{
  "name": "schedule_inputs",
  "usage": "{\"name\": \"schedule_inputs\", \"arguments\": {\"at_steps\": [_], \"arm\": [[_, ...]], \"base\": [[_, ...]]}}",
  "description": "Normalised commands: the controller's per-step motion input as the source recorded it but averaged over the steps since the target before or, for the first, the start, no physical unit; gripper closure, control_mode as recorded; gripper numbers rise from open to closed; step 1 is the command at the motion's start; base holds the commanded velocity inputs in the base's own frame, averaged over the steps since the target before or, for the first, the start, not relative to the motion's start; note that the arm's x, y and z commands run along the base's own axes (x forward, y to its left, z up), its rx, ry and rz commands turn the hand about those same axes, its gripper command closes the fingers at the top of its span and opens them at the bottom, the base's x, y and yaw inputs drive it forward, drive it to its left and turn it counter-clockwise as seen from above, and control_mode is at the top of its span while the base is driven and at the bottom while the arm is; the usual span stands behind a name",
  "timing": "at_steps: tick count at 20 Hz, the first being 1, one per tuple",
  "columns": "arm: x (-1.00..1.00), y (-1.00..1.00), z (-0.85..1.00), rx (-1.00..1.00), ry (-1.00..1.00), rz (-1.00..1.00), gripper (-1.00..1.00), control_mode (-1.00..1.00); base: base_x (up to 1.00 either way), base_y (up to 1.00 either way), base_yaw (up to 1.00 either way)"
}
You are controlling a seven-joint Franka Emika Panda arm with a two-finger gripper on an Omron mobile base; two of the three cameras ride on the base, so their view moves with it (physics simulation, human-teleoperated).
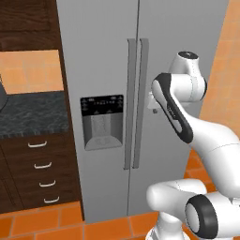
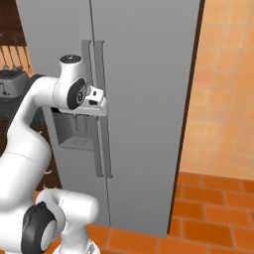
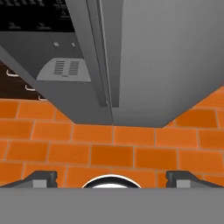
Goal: Take the strawberry from the fridge and place it on top of the pancake, located on the dining counter.
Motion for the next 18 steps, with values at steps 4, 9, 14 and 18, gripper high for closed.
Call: {"name": "schedule_inputs", "arguments": {"at_steps": [4,9,14,18], "arm": [[0.0,0.0,0.0,0.0,0.0,0.0,-1.0,1.0],[0.0,0.0,0.0,0.0,0.0,0.0,-1.0,1.0],[0.24,0.0,-0.09,-0.02,-0.11,0.0,-1.0,-1.0],[0.7,0.0,0.0,0.0,-0.37,0.0,-1.0,-1.0]], "base": [[-0.46,0.06,0.0],[-0.1,0.05,0.0],[0.0,0.0,0.0],[0.0,0.0,0.0]]}}
